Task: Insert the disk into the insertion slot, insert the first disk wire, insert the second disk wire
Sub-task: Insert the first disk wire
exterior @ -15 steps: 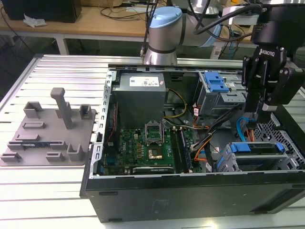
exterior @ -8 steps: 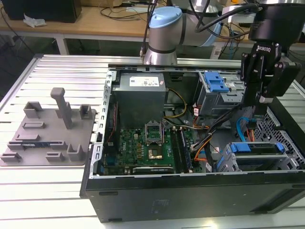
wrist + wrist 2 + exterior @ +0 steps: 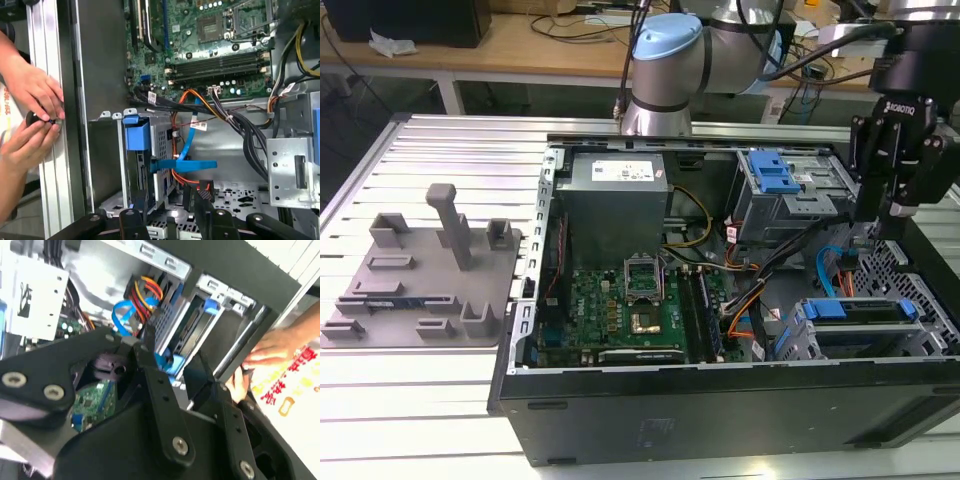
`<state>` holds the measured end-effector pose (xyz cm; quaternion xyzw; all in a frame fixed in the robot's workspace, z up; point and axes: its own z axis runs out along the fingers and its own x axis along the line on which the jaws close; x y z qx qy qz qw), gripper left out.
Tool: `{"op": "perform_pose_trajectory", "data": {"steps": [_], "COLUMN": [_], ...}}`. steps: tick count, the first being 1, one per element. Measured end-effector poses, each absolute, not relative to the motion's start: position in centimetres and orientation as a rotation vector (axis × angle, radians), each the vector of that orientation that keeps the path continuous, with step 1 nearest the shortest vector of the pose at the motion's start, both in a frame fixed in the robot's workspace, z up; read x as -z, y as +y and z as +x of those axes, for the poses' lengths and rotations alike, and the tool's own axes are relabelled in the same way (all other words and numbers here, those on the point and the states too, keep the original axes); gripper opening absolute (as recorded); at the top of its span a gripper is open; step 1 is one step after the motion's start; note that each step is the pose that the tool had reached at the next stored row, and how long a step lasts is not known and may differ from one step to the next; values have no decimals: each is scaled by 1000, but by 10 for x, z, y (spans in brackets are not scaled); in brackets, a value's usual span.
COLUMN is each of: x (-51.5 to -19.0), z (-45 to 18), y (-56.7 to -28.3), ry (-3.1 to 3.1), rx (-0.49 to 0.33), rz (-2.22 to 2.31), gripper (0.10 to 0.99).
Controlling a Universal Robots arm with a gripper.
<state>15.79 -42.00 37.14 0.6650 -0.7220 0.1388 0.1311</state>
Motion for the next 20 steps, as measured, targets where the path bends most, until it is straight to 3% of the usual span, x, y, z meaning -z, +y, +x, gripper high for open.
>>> {"op": "perform_pose_trajectory", "data": {"steps": [6, 9, 20], "x": [-368, -364, -351], "z": [159, 163, 168], "y": [-418, -404, -404], "ry": [-2139, -2129, -2124], "rx": [-397, -416, -430], "rz": [1877, 1867, 1862], "gripper": [502, 502, 502]}}
